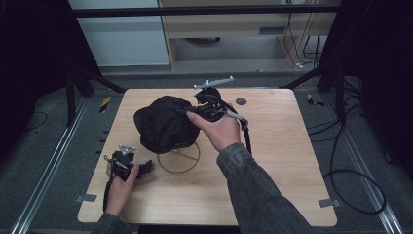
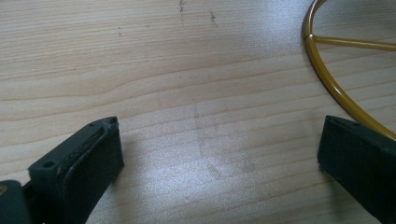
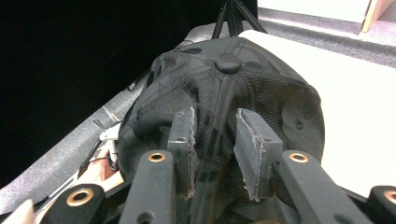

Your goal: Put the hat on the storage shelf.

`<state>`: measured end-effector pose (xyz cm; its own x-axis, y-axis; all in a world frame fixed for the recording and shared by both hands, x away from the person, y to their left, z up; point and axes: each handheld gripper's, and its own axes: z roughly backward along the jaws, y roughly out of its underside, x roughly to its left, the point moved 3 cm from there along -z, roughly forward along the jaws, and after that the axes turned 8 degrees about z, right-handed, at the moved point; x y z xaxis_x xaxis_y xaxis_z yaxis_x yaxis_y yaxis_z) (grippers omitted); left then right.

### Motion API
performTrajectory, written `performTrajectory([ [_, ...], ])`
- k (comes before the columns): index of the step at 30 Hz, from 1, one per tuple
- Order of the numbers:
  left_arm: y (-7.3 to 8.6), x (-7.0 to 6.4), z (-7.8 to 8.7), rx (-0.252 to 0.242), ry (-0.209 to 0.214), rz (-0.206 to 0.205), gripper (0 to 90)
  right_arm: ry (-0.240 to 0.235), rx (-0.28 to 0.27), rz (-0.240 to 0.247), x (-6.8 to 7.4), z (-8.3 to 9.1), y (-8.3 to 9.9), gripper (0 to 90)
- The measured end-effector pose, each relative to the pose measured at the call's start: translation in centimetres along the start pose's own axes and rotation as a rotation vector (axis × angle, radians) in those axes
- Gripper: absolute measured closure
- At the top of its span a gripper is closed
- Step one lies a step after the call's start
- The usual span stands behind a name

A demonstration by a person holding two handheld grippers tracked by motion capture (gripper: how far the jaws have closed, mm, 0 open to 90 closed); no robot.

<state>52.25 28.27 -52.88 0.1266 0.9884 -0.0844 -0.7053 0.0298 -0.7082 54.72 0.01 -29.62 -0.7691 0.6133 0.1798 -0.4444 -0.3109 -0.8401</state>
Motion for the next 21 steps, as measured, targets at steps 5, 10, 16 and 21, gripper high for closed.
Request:
performTrajectory([
  [5,0.0,0.0,0.0,0.000,0.000,0.000,0.0,0.001,-0.005,-0.003,-0.3,0.5,0.0,67.9],
  [10,0.0,0.0,0.0,0.000,0.000,0.000,0.0,0.005,-0.010,-0.009,-0.6,1.2,0.0,67.9],
  [16,0.0,0.0,0.0,0.000,0.000,0.000,0.0,0.007,-0.013,0.001,-0.6,1.7,0.1,67.5],
  [21,0.0,0.0,0.0,0.000,0.000,0.000,0.0,0.007,-0.010,0.004,-0.5,1.7,0.1,67.2],
])
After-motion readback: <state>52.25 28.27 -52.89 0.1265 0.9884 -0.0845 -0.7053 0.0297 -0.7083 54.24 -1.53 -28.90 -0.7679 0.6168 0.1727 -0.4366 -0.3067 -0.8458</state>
